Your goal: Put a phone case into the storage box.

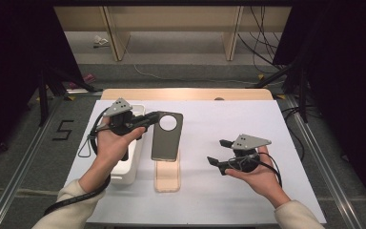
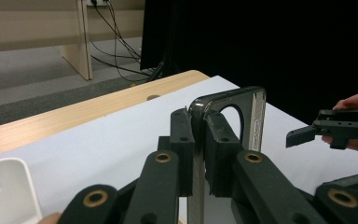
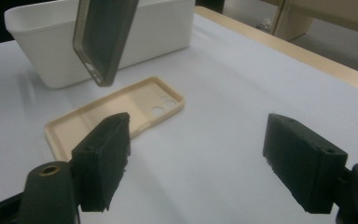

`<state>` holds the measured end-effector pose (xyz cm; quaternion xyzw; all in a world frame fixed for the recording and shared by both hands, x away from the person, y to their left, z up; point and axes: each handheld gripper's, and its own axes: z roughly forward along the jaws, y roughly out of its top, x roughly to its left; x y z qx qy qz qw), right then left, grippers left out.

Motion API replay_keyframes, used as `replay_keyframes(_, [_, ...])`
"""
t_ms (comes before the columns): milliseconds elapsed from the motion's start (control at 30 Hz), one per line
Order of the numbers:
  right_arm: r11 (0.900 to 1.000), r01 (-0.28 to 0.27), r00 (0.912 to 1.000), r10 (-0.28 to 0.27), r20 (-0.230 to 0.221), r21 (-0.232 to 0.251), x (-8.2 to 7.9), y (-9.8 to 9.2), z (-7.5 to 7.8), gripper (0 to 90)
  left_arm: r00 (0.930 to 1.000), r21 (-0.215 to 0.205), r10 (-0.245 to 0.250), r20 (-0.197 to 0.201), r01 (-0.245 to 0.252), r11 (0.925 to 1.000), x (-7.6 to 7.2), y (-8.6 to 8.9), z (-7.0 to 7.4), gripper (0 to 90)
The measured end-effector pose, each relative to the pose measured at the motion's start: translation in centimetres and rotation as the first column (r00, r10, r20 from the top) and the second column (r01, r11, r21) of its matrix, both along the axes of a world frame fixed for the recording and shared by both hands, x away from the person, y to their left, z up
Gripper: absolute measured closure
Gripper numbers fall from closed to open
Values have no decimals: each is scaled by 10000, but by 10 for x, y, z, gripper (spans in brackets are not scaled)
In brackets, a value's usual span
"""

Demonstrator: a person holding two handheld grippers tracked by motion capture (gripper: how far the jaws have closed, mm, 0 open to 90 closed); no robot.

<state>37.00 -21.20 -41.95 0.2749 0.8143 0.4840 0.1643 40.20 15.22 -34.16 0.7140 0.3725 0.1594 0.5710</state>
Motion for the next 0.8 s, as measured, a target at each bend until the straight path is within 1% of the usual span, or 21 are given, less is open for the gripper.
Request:
replay_keyframes(33, [9999, 108, 9999, -107, -34, 74, 0, -4, -1, 237, 10000, -7, 7, 10, -7, 10000, 0, 1, 1, 826])
replay_keyframes(100, [9998, 149, 9999, -148, -79, 100, 0, -5, -1, 234, 10000, -17, 17, 41, -17, 10000, 0, 4, 2, 826])
replay_keyframes(200, [9997, 239, 9997, -238, -49, 62, -1, -8, -1, 234, 9999, -59, 38, 113, -37, 10000, 0, 8, 5, 826])
replay_keyframes(367, [9994, 335, 9994, -335, 3, 74, -4, -12, -1, 228, 9996, 22, 126, 259, -127, 9999, 1, 16, 8, 826])
replay_keyframes(433, [9993, 358, 9994, -357, -21, 74, -4, -13, -1, 227, 9995, -5, 184, 266, -184, 9998, 2, 20, 10, 826])
replay_keyframes(567, [9987, 512, 9987, -512, -34, 32, -4, -17, -2, 219, 9987, -18, 168, 475, -168, 9999, 4, 30, 13, 826])
replay_keyframes(633, [9985, 541, 9985, -541, -31, -31, -4, -18, -3, 220, 9987, -65, 206, 460, -203, 9998, 6, 35, 14, 826])
replay_keyframes(800, [9986, 532, 9986, -532, -59, -21, -5, -19, -3, 219, 9976, -117, 346, 591, -340, 9994, 8, 47, 19, 826])
